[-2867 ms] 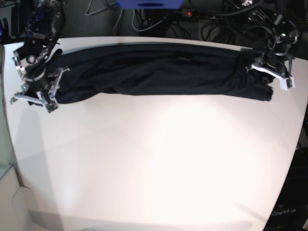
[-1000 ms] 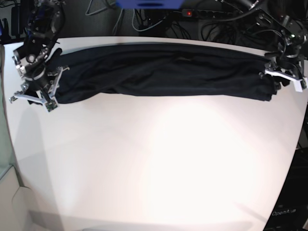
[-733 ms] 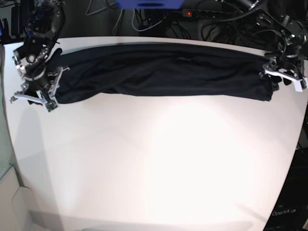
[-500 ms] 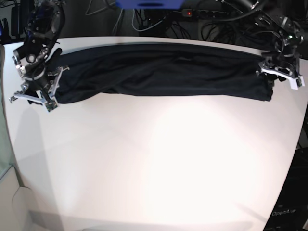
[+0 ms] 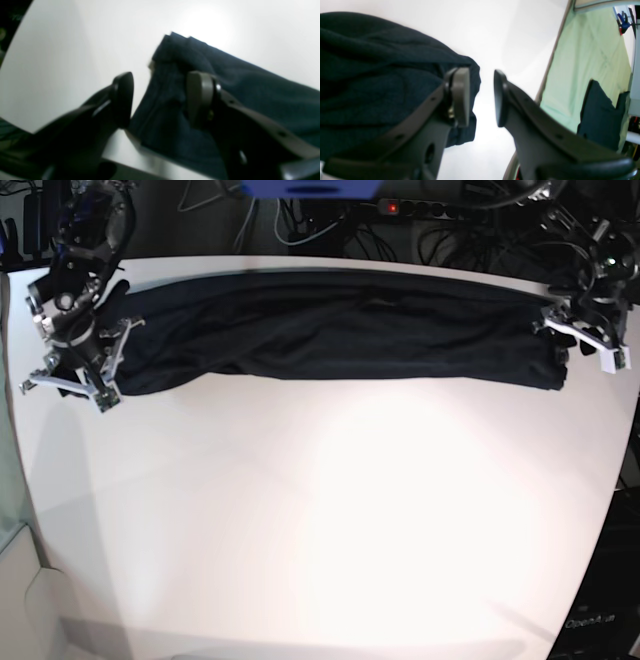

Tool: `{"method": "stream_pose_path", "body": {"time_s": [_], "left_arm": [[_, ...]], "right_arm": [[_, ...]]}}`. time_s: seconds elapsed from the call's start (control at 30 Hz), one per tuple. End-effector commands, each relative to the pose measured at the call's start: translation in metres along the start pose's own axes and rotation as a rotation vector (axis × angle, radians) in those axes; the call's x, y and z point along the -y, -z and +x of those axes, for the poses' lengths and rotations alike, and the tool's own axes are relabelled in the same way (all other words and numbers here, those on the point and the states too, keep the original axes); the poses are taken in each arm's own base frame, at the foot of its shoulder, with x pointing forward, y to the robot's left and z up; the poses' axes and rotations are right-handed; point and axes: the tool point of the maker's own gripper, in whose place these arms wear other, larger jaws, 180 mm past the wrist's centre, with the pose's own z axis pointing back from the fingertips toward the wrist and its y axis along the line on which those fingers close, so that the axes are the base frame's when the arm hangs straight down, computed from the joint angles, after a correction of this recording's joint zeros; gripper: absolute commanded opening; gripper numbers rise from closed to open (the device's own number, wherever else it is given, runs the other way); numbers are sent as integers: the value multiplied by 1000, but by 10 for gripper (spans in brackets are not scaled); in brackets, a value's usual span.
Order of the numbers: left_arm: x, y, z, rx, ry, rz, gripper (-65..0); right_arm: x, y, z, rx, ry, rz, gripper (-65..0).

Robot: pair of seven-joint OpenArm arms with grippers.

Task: Fold the T-shirt properly
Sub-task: 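Adjust the left gripper's grip on the band end, lifting it slightly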

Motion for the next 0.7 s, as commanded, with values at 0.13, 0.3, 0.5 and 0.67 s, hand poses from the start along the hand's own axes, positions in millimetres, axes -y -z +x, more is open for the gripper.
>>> {"method": "stream_pose_path", "body": {"time_s": [0.13,0.3,0.5,0.67], "left_arm": [[-11,-5,17,43,37,20,-302],[-12,-7,11,32,39,18,-188],[-15,-5,11,23,44,23,-134],[-7,3,13,19,51,-6,-131]], "right_arm": [[9,-3,7,28,-4,-27,-467],[9,-3,7,28,-4,-27,-467],[9,-3,7,28,-4,-27,-466],[9,-3,7,28,-4,-27,-466]]}}
